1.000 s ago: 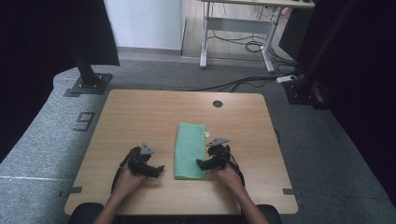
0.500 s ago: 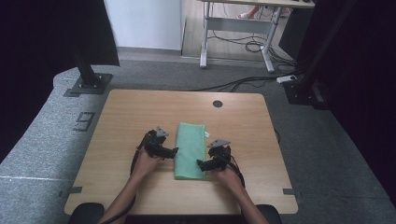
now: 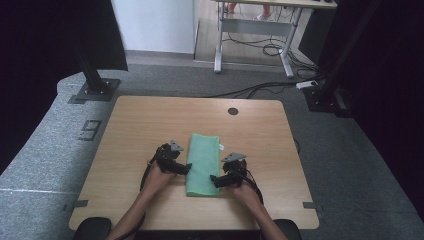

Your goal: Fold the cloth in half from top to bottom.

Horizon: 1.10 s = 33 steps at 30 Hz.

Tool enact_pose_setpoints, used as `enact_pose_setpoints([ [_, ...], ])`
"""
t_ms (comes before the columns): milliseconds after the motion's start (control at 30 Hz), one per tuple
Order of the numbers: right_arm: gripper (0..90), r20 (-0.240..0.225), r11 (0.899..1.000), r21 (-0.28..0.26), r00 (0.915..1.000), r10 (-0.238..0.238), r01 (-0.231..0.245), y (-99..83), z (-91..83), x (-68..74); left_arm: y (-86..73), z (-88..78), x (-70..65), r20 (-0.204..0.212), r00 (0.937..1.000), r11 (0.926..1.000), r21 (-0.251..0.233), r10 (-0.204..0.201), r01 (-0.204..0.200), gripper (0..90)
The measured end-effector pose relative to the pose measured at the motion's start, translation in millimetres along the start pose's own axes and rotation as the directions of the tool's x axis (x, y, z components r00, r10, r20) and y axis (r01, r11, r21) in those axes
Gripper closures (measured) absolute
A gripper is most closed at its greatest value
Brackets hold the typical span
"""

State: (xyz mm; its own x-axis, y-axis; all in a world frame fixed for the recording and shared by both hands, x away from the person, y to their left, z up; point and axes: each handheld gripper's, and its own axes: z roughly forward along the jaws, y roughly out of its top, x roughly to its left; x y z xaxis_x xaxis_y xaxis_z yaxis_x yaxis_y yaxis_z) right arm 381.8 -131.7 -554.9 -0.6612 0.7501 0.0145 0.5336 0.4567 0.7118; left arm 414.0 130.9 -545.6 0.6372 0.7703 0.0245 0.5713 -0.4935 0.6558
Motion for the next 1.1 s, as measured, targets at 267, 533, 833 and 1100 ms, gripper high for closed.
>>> enact_pose_setpoints([
  [267,0.0,-0.026,1.0,0.01,0.9994,-0.023,0.023,-9.3,-10.1,19.2,-15.5,-13.7,-5.9,0.05,0.9987,0.9998,0.02,0.01,-0.011,0.6],
  [533,2.5,-0.05,0.999,0.015,0.9978,-0.043,0.044,-13.2,-16.1,26.8,-30.0,-21.8,-11.0,0.064,0.998,0.9999,-0.014,0.004,-0.003,0.5],
  [833,2.8,-0.059,0.999,0.033,0.9976,-0.035,0.037,3.4,-18.9,8.5,-30.2,-21.9,-11.1,0.061,0.9981,0.9999,-0.014,0.004,-0.004,0.6],
  [1100,13.1,-0.042,1.0,0.021,0.9991,0.005,-0.004,33.1,-14.0,-15.5,-30.1,-22.0,-11.0,0.062,0.9981,0.9999,-0.012,0.005,-0.004,0.5],
])
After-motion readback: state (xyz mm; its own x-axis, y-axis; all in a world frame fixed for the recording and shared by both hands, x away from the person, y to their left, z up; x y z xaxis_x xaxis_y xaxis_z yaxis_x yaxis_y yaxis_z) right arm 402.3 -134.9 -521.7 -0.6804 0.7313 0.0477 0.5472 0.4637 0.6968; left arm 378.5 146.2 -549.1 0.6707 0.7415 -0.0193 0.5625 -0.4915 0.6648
